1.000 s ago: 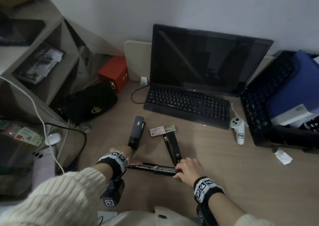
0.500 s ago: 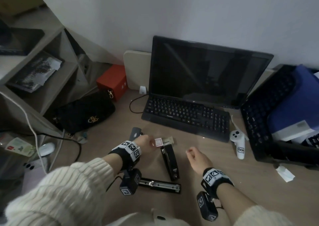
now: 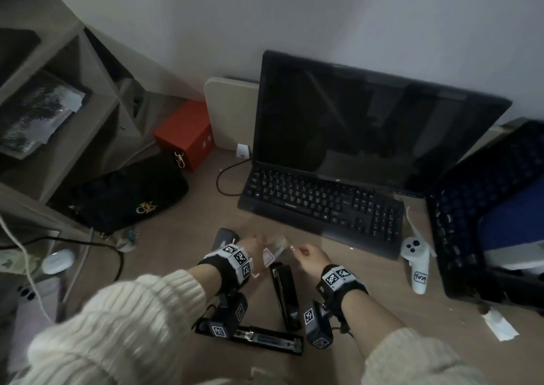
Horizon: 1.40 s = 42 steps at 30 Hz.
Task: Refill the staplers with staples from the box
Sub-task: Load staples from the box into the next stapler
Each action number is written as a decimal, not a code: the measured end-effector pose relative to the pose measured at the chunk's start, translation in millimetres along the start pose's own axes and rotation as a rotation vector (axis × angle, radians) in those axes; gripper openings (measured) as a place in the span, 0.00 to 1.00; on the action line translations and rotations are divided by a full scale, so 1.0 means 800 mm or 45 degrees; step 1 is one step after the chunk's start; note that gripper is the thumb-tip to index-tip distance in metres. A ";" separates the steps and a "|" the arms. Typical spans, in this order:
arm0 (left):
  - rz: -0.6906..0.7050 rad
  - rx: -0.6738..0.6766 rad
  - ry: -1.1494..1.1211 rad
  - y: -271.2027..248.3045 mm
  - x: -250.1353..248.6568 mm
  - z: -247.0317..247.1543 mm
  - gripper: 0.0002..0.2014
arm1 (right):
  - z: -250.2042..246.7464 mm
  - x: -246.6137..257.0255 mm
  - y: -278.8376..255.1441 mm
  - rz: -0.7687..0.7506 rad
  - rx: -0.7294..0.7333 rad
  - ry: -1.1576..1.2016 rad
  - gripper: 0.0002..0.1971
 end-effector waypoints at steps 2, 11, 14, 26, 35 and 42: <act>0.004 -0.013 -0.007 0.007 -0.002 -0.001 0.33 | 0.006 0.002 0.012 -0.007 0.039 0.013 0.22; -0.136 0.022 -0.059 0.015 0.005 0.012 0.25 | 0.026 0.020 0.023 -0.094 0.119 -0.048 0.13; -0.119 0.017 -0.107 0.016 0.008 0.014 0.21 | 0.025 0.019 0.020 -0.101 0.114 -0.022 0.18; -0.054 -0.200 -0.573 -0.012 0.014 -0.009 0.16 | 0.007 -0.006 -0.040 -0.240 0.213 0.292 0.23; 0.147 -0.107 -0.766 -0.055 0.021 0.001 0.10 | 0.024 -0.016 -0.064 -0.145 0.057 0.071 0.17; 0.177 -0.081 -0.911 -0.074 0.029 0.006 0.08 | -0.018 -0.031 -0.071 -0.060 -0.203 -0.061 0.15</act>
Point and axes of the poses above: each hand's wrist, its own y-axis towards the middle knuckle, its own z-axis out of the palm, x = y × z, the point moved 2 cm from there along y, towards the middle knuckle, and after that the axes turned 7 degrees about -y, right-handed, at the moved point
